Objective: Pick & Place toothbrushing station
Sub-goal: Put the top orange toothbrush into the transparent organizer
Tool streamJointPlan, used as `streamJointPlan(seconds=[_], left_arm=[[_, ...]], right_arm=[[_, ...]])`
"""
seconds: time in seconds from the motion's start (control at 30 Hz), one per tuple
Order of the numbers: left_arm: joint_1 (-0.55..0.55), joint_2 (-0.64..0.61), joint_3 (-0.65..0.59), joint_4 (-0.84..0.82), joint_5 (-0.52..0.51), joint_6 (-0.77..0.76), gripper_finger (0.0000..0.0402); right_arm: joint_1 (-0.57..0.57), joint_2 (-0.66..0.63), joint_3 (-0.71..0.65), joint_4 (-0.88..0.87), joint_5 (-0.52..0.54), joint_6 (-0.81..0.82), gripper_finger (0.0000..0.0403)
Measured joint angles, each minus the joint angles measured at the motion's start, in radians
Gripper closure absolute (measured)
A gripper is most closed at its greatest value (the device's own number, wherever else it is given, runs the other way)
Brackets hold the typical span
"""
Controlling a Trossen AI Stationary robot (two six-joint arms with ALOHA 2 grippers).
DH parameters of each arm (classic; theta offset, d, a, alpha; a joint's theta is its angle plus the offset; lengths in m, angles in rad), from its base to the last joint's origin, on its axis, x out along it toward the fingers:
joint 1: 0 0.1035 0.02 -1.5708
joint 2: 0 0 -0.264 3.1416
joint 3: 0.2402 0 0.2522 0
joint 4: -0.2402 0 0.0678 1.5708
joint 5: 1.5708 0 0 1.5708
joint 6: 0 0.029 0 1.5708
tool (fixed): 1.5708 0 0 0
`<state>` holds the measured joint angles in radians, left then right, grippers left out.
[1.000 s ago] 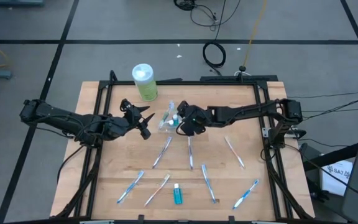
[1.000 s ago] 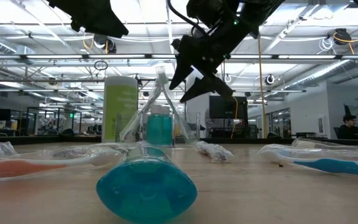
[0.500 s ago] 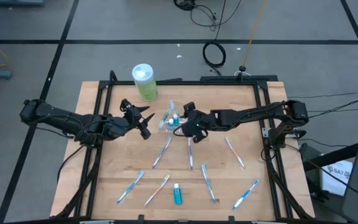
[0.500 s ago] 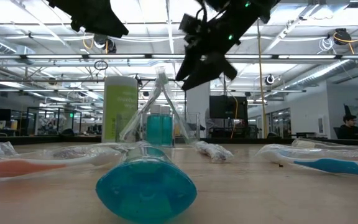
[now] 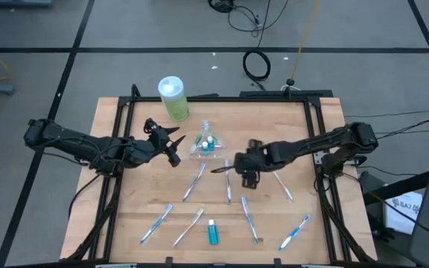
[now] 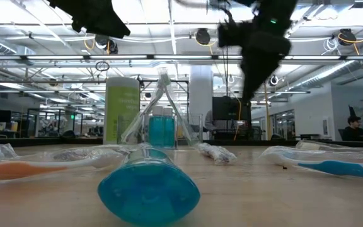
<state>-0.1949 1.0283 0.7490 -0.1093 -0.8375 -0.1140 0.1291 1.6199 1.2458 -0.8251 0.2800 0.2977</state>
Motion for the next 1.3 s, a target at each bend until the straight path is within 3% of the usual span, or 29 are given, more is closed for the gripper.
streamJointPlan(seconds=[0.2, 0.33, 0.43, 0.67, 0.97, 1.1, 1.3], left_arm=[[0.000, 0.000, 0.000, 0.000, 0.001, -0.007, 0.0224], [0.000, 0.000, 0.000, 0.000, 0.001, -0.022, 0.0224], [0.000, 0.000, 0.000, 0.000, 0.002, -0.022, 0.0224], [0.000, 0.000, 0.000, 0.000, 0.002, -0.023, 0.0224], [0.000, 0.000, 0.000, 0.000, 0.003, -0.029, 0.0224], [0.000, 0.000, 0.000, 0.000, 0.003, -0.029, 0.0224], [0.000, 0.000, 0.000, 0.000, 0.003, -0.030, 0.0224]], right_arm=[[0.017, 0.000, -0.014, -0.281, -0.002, 0.491, 0.0181], [0.021, -0.021, -0.109, -0.283, -0.104, 0.624, 0.0181], [0.021, -0.036, -0.217, -0.200, -0.179, 0.643, 0.0181], [0.014, -0.063, -0.395, -0.116, -0.223, 0.734, 0.0183], [0.008, -0.076, -0.449, 0.010, -0.212, 0.657, 0.0191], [0.003, -0.076, -0.449, 0.045, -0.191, 0.657, 0.0218], [0.003, -0.077, -0.449, 0.087, -0.197, 0.617, 0.0296]])
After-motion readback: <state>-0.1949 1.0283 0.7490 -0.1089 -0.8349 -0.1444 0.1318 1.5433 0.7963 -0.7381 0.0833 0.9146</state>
